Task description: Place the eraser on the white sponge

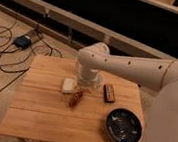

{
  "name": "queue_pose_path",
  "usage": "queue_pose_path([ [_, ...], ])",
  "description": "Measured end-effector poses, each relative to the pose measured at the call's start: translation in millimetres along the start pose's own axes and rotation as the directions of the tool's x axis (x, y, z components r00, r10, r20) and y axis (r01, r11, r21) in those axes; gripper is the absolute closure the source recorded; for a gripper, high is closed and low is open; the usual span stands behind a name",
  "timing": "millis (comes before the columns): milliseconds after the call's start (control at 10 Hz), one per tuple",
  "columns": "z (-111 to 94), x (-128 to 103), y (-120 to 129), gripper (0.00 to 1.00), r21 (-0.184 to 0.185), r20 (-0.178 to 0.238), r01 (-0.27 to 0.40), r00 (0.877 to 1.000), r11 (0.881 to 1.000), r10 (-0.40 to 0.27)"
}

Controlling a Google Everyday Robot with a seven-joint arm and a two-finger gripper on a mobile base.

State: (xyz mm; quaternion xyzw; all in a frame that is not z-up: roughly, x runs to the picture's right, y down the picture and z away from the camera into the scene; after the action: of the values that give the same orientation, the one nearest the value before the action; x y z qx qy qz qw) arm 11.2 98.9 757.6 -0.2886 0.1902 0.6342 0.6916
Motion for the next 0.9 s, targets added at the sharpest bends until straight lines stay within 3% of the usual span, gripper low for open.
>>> queue_pose_path([
  [200,11.4,-2.3,-35.5,0.35,0.008,-0.013,0.04,0.999,0.999,-0.039],
  [400,23.6,-8.0,-76.7,0.35,0.04,-0.039,0.079,0.996,0.996,-0.077],
  [900,44.7,-45.4,-134.5,0.35,0.105,-0.039,0.097,0.995,0.99,-0.093],
])
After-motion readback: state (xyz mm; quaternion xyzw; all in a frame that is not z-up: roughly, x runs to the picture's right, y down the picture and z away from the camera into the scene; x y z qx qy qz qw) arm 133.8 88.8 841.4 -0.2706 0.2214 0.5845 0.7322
